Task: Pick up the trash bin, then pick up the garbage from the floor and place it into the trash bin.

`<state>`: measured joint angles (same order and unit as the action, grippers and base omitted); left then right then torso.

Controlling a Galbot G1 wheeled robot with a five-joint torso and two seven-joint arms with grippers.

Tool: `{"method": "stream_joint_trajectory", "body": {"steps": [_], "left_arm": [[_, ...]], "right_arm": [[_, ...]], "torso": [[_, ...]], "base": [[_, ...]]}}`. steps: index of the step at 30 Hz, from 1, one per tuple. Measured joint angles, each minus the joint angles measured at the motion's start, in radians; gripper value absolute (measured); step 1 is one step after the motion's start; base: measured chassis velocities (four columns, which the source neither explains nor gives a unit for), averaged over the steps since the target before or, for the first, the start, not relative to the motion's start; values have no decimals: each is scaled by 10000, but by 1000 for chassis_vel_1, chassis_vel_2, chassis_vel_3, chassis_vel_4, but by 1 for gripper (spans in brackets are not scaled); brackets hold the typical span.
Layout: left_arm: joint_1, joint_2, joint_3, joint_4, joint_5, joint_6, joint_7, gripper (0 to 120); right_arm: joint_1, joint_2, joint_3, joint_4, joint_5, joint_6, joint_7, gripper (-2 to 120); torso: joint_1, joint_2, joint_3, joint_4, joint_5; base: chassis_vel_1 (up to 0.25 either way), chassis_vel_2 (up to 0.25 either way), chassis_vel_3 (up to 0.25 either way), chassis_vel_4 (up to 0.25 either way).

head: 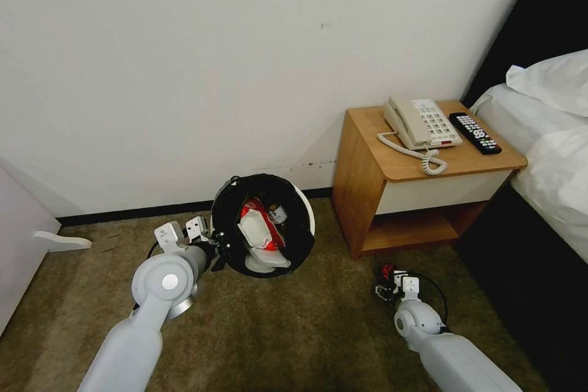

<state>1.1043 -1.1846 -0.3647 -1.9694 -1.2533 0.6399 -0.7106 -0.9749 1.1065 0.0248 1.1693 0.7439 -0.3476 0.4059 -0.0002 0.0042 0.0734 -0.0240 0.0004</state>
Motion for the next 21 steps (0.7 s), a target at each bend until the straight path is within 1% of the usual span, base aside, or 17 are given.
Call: {"method": "stream_joint_trajectory", "body": {"steps": [2, 3, 5, 6, 7, 8, 10, 11, 13, 15, 18, 19, 20, 21], "left_arm": [[0, -12, 6, -12, 7, -4, -5, 0], [0, -12, 6, -12, 7, -4, -5, 0], [0, -13, 14, -21, 13, -6, -6, 0], [0, -13, 14, -21, 13, -6, -6, 0], [0, -18, 23, -23, 19, -9, -9, 0], [0, -18, 23, -23, 19, -9, -9, 0], [-5, -39, 49, -25, 21, -11, -16, 0], [-5, -39, 49, -25, 21, -11, -16, 0], [-24, -47, 63, -32, 24, -16, -33, 0], [-31, -48, 69, -34, 24, -18, -38, 0], [-39, -54, 97, -49, 25, -24, -58, 0], [-38, -62, 128, -72, 25, -27, -74, 0], [-35, -69, 145, -96, 24, -29, -87, 0], [-35, -69, 145, -96, 24, -29, -87, 0]], "right_arm": [[-16, -24, -17, 19, 56, -1, -6, 64], [-16, -24, -17, 19, 56, -1, -6, 64], [-26, -73, -30, 64, 107, -2, -8, 57], [-26, -73, -30, 64, 107, -2, -8, 57], [-28, -107, -35, 100, 163, -4, -3, 51], [-28, -107, -35, 100, 163, -4, -3, 51], [-43, -162, -39, 163, 261, -14, 18, 42], [-43, -162, -39, 163, 261, -14, 18, 42], [-84, -253, -40, 284, 385, -35, 86, 38], [-105, -295, -40, 342, 441, -42, 119, 37], [-179, -425, -43, 543, 610, -83, 301, 37], [-232, -531, -54, 704, 749, -121, 430, 36], [-278, -632, -71, 847, 869, -141, 514, 36], [-278, -632, -71, 847, 869, -141, 514, 36]], "torso": [[1, 0, 0, 1, 1], [1, 0, 0, 1, 1], [0, 0, 0, 3, 3], [0, 0, 0, 3, 3], [1, -1, 2, 5, 5], [1, -1, 2, 5, 5], [1, -3, 2, 6, 10], [1, -3, 2, 6, 10], [2, -6, 5, 10, 13], [2, -7, 6, 9, 14], [3, -9, 8, 4, 6], [3, -10, 8, -8, 1], [3, -9, 8, -14, -1], [3, -9, 8, -14, -1]], "base": [[0, 0, 0, 0], [0, 0, 0, 0], [0, 0, 0, 0], [0, 0, 0, 0], [0, 0, 0, 0], [0, 0, 0, 0], [0, 0, 0, 0], [0, 0, 0, 0], [0, 0, 0, 0], [0, 0, 0, 0], [0, 0, 0, 0], [0, 0, 0, 0], [0, 0, 0, 0], [0, 0, 0, 0]]}}
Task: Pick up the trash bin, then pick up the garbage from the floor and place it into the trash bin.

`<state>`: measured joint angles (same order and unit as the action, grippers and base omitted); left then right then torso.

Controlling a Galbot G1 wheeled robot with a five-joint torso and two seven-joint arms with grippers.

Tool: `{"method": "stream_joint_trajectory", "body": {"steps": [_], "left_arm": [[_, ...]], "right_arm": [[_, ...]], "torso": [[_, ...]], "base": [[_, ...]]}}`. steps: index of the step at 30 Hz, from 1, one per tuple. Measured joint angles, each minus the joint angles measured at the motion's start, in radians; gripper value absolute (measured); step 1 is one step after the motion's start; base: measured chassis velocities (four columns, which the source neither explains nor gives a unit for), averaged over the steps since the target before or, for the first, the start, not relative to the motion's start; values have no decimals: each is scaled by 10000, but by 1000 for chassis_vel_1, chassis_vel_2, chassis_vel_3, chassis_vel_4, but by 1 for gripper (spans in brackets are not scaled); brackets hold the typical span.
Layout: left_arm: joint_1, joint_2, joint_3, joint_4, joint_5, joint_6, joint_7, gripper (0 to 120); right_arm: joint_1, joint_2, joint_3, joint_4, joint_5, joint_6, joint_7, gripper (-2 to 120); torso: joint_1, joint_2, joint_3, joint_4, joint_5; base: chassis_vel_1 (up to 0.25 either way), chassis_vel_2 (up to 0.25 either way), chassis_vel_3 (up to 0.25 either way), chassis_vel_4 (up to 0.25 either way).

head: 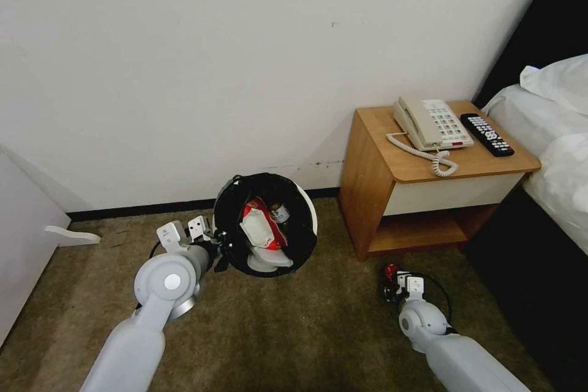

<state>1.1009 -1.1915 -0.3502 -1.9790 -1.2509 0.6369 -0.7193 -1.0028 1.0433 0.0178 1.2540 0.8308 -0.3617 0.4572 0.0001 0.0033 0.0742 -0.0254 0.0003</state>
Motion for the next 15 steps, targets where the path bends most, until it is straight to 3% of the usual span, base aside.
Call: {"method": "stream_joint_trajectory", "body": {"steps": [15], "left_arm": [[-78, 82, 126, -28, -28, -12, -109, 0]], "right_arm": [[-340, -1294, -267, 2370, 1522, -363, 1102, 36]], "torso": [[0, 5, -6, 9, -1]], "base": [[0, 0, 0, 0]]}}
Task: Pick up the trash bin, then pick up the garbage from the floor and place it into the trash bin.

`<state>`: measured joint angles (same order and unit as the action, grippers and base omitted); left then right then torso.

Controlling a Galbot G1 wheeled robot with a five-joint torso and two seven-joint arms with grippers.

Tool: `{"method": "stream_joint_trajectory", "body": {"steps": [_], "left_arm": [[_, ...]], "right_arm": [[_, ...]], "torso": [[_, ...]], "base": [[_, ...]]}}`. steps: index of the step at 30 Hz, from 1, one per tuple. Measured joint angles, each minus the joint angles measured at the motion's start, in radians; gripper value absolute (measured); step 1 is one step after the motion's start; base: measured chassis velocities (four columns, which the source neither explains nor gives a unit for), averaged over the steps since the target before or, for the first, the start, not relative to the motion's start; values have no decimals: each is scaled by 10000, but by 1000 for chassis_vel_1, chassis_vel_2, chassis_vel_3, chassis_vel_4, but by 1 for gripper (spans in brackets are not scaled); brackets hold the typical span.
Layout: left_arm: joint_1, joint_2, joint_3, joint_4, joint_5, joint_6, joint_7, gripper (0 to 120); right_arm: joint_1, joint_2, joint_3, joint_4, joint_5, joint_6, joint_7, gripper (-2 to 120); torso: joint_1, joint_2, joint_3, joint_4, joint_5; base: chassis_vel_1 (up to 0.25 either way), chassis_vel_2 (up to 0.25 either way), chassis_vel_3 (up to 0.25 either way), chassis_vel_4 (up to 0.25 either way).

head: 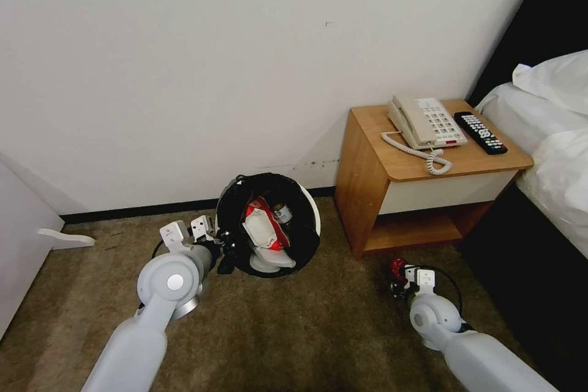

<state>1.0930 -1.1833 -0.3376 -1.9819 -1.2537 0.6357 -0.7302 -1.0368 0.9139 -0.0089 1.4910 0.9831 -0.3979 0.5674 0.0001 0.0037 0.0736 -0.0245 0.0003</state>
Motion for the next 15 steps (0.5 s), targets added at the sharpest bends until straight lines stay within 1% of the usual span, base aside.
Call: {"method": "stream_joint_trajectory", "body": {"steps": [2, 3, 4, 5, 6, 7, 9, 10, 11, 12, 14, 15], "left_arm": [[-7, 14, 2, 0, -4, 0, 0, 0], [-38, 58, 3, 13, -22, 0, 0, 0], [-38, 58, 3, 13, -22, 0, 0, 0], [-91, 122, 10, 42, -55, 2, 0, 0], [-117, 151, 18, 63, -68, 9, 0, 0], [-117, 151, 18, 63, -68, 9, 0, 0], [-165, 246, 61, 130, -83, 37, 13, 0], [-165, 246, 61, 130, -83, 37, 13, 0], [-176, 285, 69, 145, -87, 51, 29, 0], [-176, 285, 69, 145, -87, 51, 29, 0], [-202, 381, 71, 202, -91, 92, 61, 0], [-202, 381, 71, 202, -91, 92, 61, 0]], "right_arm": [[-23, -75, -8, 145, 64, -17, 53, 36], [-110, -343, -25, 684, 300, -60, 243, 36], [-110, -343, -25, 684, 300, -60, 243, 36], [-217, -705, -24, 1438, 610, -104, 478, 36], [-265, -932, -13, 1869, 785, -116, 608, 36], [-265, -932, -13, 1869, 785, -116, 608, 36], [-376, -1697, 36, 2834, 1163, -125, 858, 36], [-376, -1697, 36, 2834, 1163, -125, 858, 36], [-400, -1990, 51, 3081, 1272, -129, 888, 36], [-400, -1990, 51, 3081, 1272, -129, 888, 36], [-426, -2775, 77, 3641, 1460, -134, 875, 36], [-426, -2775, 77, 3641, 1460, -134, 875, 36]], "torso": [[0, 0, 0, 0, 0], [0, 1, 0, 1, -3], [0, 1, 0, 1, -3], [0, 2, -1, 1, -1], [0, 2, -1, 1, -3], [0, 2, -1, 1, -3], [0, 3, -1, 1, -3], [0, 3, -1, 1, -3], [0, 4, -1, 0, -2], [0, 4, -1, 0, -2], [0, 4, -1, 1, -2], [0, 4, -1, 1, -2]], "base": [[0, 0, 0, 0], [0, 0, 0, 0], [0, 0, 0, 0], [0, 0, 0, 0], [0, 0, 0, 0], [0, 0, 0, 0], [0, 0, 0, 0], [0, 0, 0, 0], [0, 0, 0, 0], [0, 0, 0, 0], [0, 0, 0, 0], [0, 0, 0, 0]]}}
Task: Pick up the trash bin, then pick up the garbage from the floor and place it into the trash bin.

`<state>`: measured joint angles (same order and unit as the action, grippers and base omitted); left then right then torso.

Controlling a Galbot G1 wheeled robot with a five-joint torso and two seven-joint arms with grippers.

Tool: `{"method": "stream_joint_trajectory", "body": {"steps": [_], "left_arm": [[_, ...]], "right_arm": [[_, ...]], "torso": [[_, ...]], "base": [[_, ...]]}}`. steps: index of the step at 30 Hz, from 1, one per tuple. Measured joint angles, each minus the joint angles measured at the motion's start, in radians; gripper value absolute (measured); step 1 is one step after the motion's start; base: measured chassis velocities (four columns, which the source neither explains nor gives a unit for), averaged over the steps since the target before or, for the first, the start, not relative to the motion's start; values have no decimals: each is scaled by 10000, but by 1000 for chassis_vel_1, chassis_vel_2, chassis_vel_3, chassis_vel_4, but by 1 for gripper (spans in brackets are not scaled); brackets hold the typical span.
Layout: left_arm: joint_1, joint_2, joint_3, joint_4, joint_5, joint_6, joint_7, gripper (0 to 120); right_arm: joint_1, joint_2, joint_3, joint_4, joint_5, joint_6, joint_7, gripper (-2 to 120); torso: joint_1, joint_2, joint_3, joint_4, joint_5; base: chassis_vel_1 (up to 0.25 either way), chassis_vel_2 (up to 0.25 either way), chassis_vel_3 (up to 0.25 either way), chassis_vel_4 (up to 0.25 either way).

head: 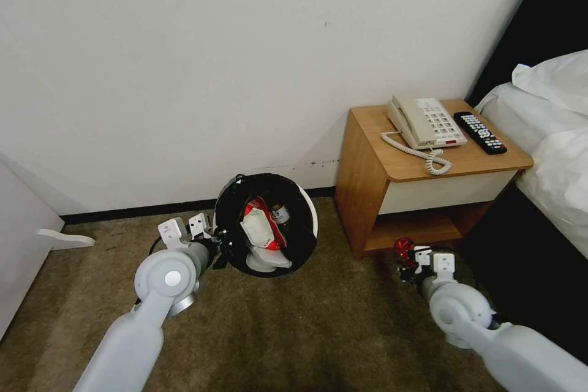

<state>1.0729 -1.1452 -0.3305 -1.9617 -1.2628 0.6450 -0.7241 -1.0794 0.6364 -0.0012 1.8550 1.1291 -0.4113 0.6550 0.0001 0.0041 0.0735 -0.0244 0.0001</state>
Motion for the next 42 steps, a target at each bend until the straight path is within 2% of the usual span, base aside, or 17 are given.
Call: {"method": "stream_joint_trajectory", "body": {"steps": [8, 16, 28, 42], "left_arm": [[-5, 124, -35, -46, -3, 59, 6, 0], [41, 210, -163, -223, -43, 77, -68, 0], [52, 367, -300, -395, -157, 79, -196, 0], [-162, 428, -98, -470, -245, 99, -281, 0]], "right_arm": [[365, -1045, -7, 1508, 522, -96, -21, 36], [794, -1654, 3, 2730, 1170, -145, -5, 36], [1306, -2062, 153, 3559, 1602, -153, -64, 36], [1972, -2227, 553, 4159, 1682, 260, -696, 36]], "torso": [[0, 0, 0, 1, 0], [0, 0, 0, 0, -1], [-1, 0, 0, 1, -3], [0, -1, 0, 1, -1]], "base": [[0, 0, 0, 0], [0, 0, 0, 0], [0, 0, 0, 0], [0, 0, 0, 0]]}}
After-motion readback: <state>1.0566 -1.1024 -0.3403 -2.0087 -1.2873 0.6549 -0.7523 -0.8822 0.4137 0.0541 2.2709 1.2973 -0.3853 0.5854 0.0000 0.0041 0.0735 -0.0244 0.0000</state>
